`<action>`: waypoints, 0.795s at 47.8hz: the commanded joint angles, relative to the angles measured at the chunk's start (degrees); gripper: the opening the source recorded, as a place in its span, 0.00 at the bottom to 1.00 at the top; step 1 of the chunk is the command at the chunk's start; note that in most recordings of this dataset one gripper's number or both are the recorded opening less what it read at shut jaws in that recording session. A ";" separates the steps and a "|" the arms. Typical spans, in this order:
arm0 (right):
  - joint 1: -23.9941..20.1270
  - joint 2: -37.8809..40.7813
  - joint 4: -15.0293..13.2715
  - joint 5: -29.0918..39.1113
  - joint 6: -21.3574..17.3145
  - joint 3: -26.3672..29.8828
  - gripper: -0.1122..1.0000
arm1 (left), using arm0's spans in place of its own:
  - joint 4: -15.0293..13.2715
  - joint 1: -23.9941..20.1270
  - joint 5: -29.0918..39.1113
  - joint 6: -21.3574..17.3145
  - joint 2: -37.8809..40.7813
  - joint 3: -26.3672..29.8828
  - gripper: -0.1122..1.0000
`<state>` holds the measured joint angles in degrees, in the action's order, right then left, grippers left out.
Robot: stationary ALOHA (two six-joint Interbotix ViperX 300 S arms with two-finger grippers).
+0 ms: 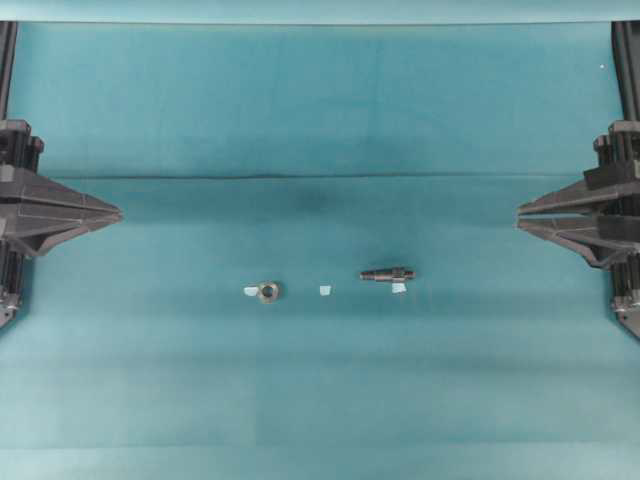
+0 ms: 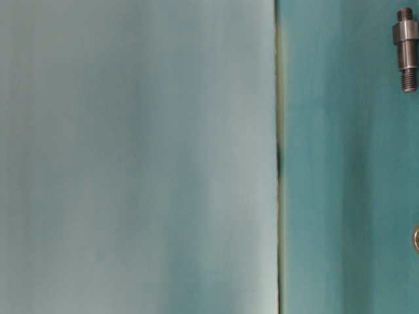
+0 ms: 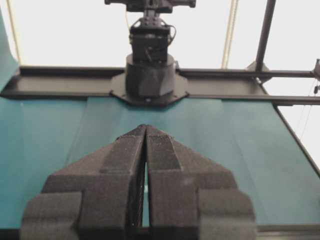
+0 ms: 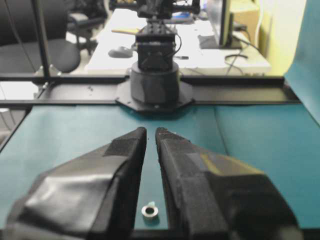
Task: Insert the washer onto the shaft with both hands.
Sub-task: 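Move left gripper toward the washer and right gripper toward the shaft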
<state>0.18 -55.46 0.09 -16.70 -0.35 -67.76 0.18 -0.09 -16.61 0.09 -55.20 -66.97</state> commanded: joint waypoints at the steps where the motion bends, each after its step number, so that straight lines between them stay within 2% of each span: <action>1: 0.26 0.70 0.26 -0.35 0.00 1.41 0.10 | 0.44 0.44 2.46 2.90 3.08 1.58 0.12; 4: 0.35 0.70 2.37 0.18 -0.35 1.49 0.11 | 0.44 0.44 5.63 5.27 5.10 2.99 0.13; 9: 0.88 0.62 3.69 2.02 -1.76 1.58 0.05 | 0.62 0.35 9.40 7.29 8.26 5.80 0.13; 26: 2.46 1.49 3.78 13.27 -6.86 4.39 0.02 | 0.79 -0.70 18.46 7.21 17.31 14.68 0.13; 38: 4.04 6.06 3.69 23.12 -7.12 8.35 0.02 | 0.97 -0.70 22.41 5.62 23.55 19.07 0.13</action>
<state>3.60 -51.06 3.69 4.39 -6.94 -61.79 0.97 -0.70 5.45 6.06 -32.96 -50.54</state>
